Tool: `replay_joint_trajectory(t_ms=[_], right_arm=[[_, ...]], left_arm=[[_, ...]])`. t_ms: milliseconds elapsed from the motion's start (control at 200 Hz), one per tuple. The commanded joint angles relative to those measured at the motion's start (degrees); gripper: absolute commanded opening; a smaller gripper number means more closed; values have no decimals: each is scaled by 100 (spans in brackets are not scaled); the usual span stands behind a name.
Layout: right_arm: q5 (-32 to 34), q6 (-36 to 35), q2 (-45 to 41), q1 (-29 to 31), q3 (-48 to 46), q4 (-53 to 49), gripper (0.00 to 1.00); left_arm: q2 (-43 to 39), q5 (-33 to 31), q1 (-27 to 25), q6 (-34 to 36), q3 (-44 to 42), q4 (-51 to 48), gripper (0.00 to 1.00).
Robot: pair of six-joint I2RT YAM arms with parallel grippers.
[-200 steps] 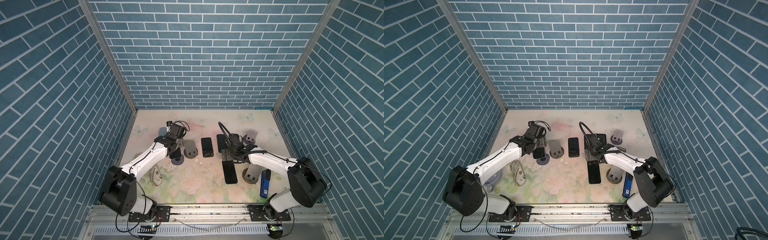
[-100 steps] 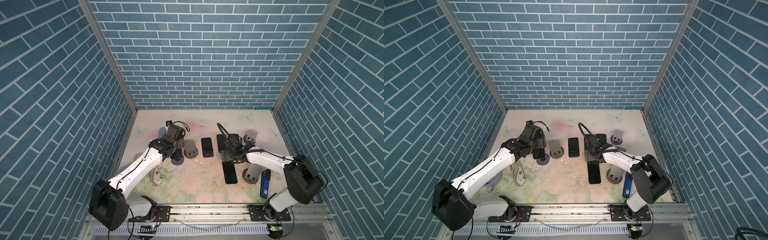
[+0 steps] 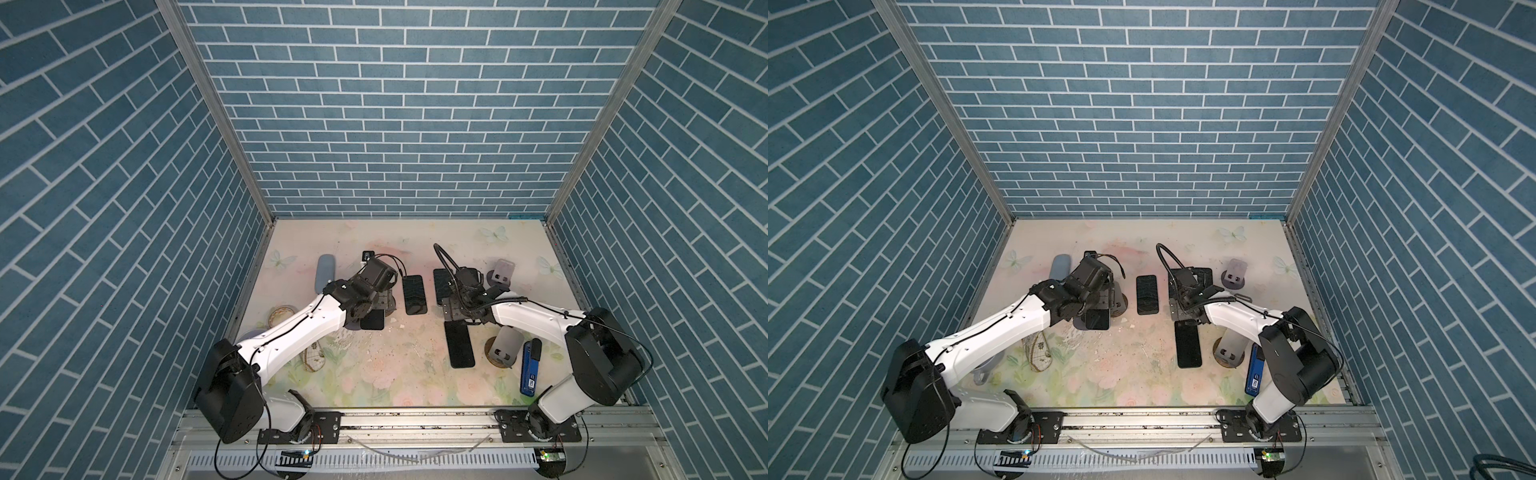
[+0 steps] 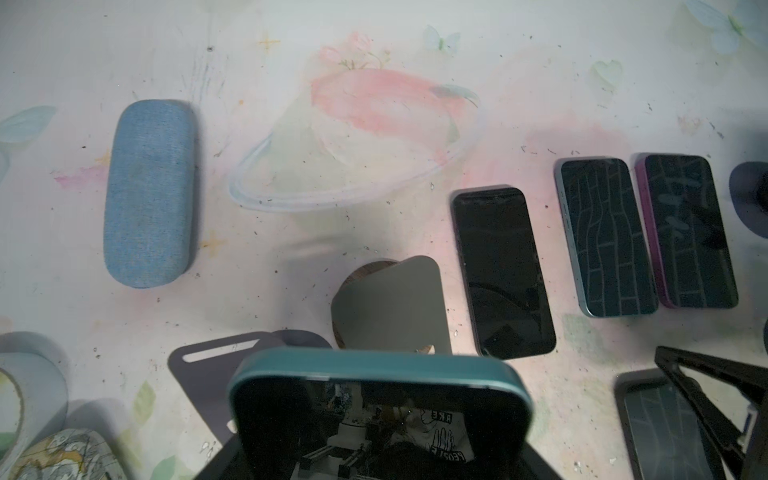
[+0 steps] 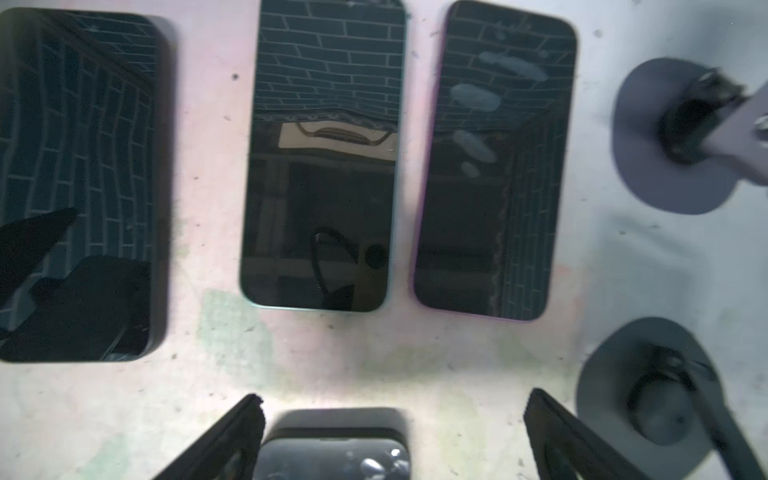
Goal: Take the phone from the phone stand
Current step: 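Carry the teal-edged phone toward the flat phones with the left gripper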
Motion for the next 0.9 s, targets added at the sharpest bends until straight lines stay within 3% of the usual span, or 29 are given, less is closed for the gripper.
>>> replay_joint_trajectory(t_ms=[0,550,895], right_arm=[[520,-261,-400,-78,137,-106,98],[795,-312,-1313,-558,-324,-21,98],[782,-260,-1528,-624,-509,57,99]], left_arm=[[152,-6,-210,-111,246,86,53],[1297,321,-1092,-392,955,319,53],[2008,1070,-1307,-651,1314,312,53]])
